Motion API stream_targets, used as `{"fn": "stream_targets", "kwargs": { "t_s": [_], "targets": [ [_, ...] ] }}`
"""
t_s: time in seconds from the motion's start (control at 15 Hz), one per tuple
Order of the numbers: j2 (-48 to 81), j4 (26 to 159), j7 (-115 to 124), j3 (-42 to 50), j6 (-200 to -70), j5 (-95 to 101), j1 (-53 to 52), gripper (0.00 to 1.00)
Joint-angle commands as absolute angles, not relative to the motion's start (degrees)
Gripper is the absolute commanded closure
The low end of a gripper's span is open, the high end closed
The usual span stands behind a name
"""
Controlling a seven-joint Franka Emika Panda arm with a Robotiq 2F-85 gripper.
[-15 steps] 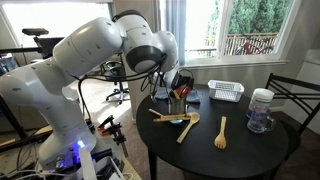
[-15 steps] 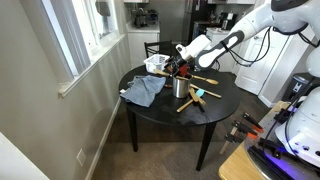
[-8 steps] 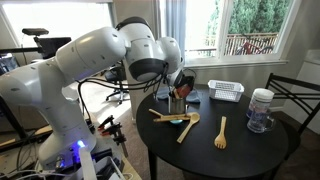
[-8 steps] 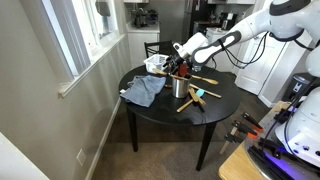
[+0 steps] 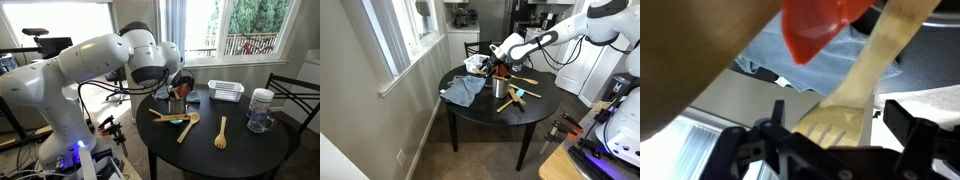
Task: Put the spoon into the bucket
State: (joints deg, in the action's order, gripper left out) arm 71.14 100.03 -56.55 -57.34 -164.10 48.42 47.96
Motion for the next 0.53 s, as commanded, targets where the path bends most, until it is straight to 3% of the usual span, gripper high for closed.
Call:
{"fn": "stream_targets", "kwargs": {
  "t_s": [0.0,0.27,0.33,0.47],
  "targets": [
    [70.3,100.5,-65.1,-57.1,-163.6,38.8,47.4,0.00],
    [69.1,100.3,-71.0,-56.0,-164.4,30.9,46.6,0.00],
    [68.9,100.2,-72.5,-55.8,-164.6,29.2,46.4,0.25],
    [68.5,100.2,-75.2,-55.5,-165.0,26.1,46.1,0.32]
  ]
}}
